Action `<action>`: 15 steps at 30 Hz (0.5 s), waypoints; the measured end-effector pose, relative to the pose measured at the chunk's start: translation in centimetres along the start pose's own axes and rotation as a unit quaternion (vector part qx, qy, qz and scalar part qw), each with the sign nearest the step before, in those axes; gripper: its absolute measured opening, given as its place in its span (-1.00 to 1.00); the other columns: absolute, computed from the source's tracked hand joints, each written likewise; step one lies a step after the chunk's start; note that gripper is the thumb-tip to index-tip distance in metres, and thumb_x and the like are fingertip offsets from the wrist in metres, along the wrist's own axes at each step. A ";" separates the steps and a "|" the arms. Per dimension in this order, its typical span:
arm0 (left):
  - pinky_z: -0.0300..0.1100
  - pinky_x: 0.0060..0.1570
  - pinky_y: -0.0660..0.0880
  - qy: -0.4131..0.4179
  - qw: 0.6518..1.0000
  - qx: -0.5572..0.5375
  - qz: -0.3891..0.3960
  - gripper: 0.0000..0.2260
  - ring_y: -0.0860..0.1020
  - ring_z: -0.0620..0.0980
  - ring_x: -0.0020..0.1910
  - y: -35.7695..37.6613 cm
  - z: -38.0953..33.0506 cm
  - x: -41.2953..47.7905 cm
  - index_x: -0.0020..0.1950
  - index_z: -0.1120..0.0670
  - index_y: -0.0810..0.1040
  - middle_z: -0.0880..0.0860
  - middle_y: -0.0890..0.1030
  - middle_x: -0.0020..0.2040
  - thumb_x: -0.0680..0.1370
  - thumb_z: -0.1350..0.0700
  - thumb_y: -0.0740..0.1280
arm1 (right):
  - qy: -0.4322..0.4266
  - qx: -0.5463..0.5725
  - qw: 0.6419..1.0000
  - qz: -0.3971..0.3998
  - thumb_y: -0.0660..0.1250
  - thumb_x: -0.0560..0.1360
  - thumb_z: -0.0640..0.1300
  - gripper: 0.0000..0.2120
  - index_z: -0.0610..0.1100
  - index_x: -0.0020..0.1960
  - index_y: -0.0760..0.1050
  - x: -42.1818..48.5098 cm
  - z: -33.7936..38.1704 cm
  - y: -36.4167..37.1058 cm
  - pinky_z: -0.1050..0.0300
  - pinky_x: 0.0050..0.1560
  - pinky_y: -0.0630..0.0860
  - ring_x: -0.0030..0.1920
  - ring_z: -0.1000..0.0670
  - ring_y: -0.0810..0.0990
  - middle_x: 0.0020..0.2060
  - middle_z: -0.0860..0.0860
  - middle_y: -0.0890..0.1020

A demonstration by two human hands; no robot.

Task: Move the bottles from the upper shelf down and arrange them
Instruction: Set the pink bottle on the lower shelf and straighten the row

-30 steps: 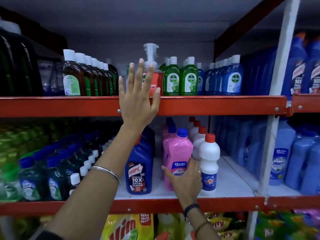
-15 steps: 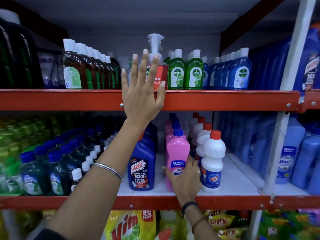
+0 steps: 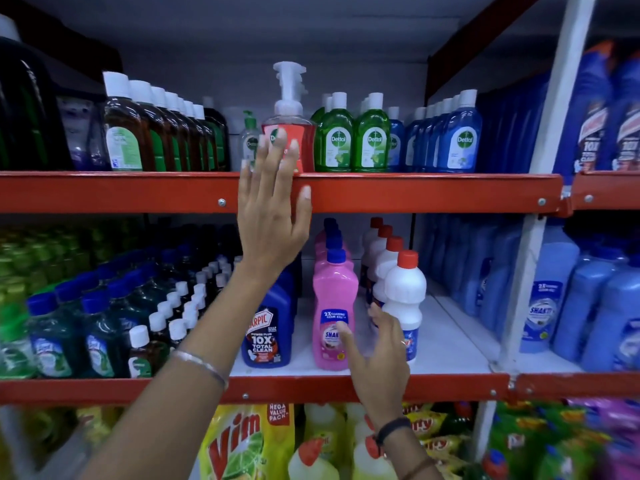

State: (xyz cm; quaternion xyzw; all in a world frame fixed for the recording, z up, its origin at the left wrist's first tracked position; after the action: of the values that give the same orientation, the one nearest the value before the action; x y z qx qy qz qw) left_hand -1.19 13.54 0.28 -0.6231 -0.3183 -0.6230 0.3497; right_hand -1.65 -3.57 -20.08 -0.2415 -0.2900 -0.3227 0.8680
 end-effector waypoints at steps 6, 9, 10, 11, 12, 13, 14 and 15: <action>-0.11 0.47 0.19 -0.025 0.972 -0.213 0.096 -0.62 0.27 0.00 0.48 2.9 -6.6 -9.1 0.40 0.20 0.38 0.11 0.39 0.43 0.63 0.06 0.11 | 0.046 0.255 0.964 -0.051 0.14 0.45 0.21 -0.61 0.06 0.18 0.44 1.4 -4.8 -5.8 0.43 0.14 0.37 0.17 0.27 0.46 0.13 0.09 0.52; -0.23 0.39 0.29 -0.132 0.924 -0.303 0.192 -0.67 0.34 -0.17 0.38 6.3 -9.6 -13.9 0.32 0.14 0.43 0.01 0.43 0.37 0.62 0.03 0.13 | 0.129 0.306 0.943 0.006 0.04 0.43 0.35 -0.40 0.00 0.29 0.39 3.1 -8.1 -5.6 0.18 0.31 0.34 0.28 0.16 0.42 0.24 0.06 0.48; -0.22 0.38 0.30 -0.182 0.904 -0.322 0.215 -0.67 0.33 -0.21 0.37 7.4 -10.3 -15.3 0.33 0.09 0.41 -0.03 0.41 0.36 0.62 0.01 0.13 | 0.155 0.315 0.936 0.032 0.02 0.38 0.44 -0.30 -0.01 0.30 0.37 3.7 -8.9 -5.3 0.09 0.33 0.31 0.28 0.10 0.42 0.25 0.04 0.47; -0.25 0.37 0.30 -0.236 0.884 -0.334 0.226 -0.68 0.32 -0.28 0.35 8.4 -10.7 -16.6 0.34 0.04 0.39 -0.09 0.38 0.34 0.62 -0.02 0.12 | 0.181 0.322 0.927 0.062 0.02 0.29 0.54 -0.19 -0.01 0.30 0.35 4.2 -9.4 -5.1 0.04 0.32 0.30 0.29 0.07 0.41 0.25 0.04 0.46; -0.29 0.35 0.30 -0.295 0.862 -0.344 0.227 -0.68 0.30 -0.36 0.31 9.2 -10.9 -17.5 0.35 -0.01 0.36 -0.14 0.36 0.30 0.62 -0.04 0.11 | 0.206 0.328 0.917 0.094 -0.01 0.22 0.59 -0.11 0.01 0.30 0.33 4.6 -9.8 -4.8 0.01 0.32 0.29 0.30 0.04 0.39 0.26 0.03 0.44; -0.31 0.32 0.29 -0.356 0.836 -0.354 0.223 -0.70 0.31 -0.41 0.26 9.8 -10.9 -18.5 0.35 -0.05 0.34 -0.17 0.36 0.26 0.63 -0.05 0.09 | 0.227 0.331 0.907 0.124 -0.04 0.20 0.59 -0.10 0.02 0.31 0.31 4.9 -10.0 -4.6 -0.03 0.33 0.28 0.34 0.01 0.36 0.28 0.02 0.43; -0.29 0.29 0.30 -0.412 0.805 -0.366 0.220 -0.73 0.33 -0.40 0.21 10.3 -11.0 -19.2 0.35 -0.09 0.32 -0.19 0.36 0.22 0.65 -0.04 0.07 | 0.246 0.334 0.898 0.147 -0.09 0.24 0.55 -0.11 0.01 0.35 0.29 5.1 -10.2 -4.4 -0.08 0.36 0.27 0.38 -0.02 0.33 0.31 0.00 0.42; -0.27 0.25 0.31 -0.458 0.776 -0.375 0.218 -0.77 0.36 -0.36 0.18 10.7 -11.0 -19.9 0.33 -0.13 0.30 -0.23 0.37 0.18 0.68 -0.02 0.05 | 0.259 0.338 0.890 0.163 -0.14 0.29 0.49 -0.14 -0.02 0.39 0.27 5.1 -10.4 -4.3 -0.13 0.39 0.25 0.41 -0.04 0.31 0.34 -0.02 0.41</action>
State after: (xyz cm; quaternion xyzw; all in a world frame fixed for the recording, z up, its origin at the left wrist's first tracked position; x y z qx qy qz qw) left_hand 1.20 -0.79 -20.30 -0.9693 -0.0373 -0.2413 0.0279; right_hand 2.16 -14.91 -23.13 0.1148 -0.1032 -0.1107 0.9818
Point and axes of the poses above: each hand's wrist, its own x-axis towards the middle knuckle, its own y-axis out of the palm, z = x × y, the point moved 7 cm from there along x, towards the middle knuckle
